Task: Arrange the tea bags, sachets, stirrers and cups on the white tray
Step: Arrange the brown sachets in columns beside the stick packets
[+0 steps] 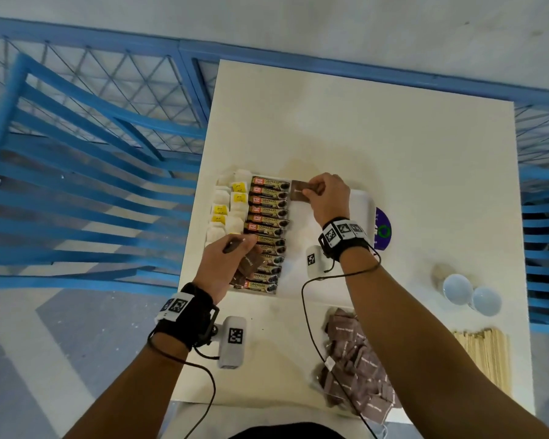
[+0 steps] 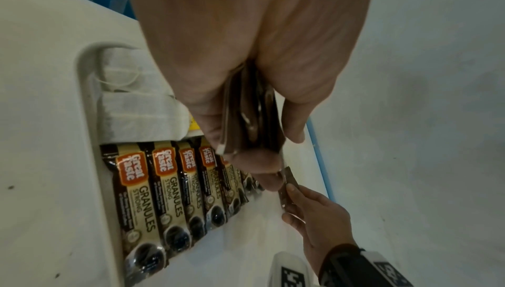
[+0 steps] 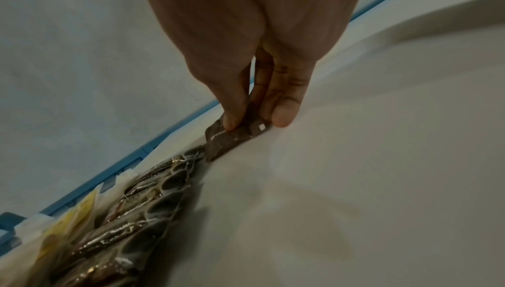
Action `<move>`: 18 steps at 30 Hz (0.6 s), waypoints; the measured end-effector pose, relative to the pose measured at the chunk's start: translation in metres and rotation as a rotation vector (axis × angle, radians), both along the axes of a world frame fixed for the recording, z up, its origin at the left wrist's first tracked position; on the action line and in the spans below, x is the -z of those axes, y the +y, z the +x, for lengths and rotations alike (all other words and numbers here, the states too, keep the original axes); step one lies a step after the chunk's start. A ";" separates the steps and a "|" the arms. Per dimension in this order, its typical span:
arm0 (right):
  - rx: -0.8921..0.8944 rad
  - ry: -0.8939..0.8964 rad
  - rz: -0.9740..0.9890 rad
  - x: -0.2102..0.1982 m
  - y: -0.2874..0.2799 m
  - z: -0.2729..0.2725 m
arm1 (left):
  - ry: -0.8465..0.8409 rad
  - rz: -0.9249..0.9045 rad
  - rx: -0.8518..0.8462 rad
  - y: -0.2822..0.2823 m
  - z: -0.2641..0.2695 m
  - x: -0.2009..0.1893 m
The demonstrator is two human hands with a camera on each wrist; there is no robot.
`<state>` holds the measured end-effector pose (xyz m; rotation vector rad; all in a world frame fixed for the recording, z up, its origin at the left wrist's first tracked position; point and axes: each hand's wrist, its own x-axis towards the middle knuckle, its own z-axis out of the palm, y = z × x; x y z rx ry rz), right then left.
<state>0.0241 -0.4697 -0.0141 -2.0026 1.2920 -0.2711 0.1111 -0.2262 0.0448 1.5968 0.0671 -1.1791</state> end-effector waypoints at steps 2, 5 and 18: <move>0.004 -0.005 0.001 0.002 0.000 0.001 | 0.021 0.018 0.006 0.000 -0.002 0.000; 0.025 -0.008 -0.006 0.004 0.001 0.001 | 0.104 -0.023 0.004 -0.002 -0.005 -0.003; 0.119 -0.109 0.037 0.010 0.009 -0.012 | 0.264 -0.167 0.037 -0.005 -0.003 -0.016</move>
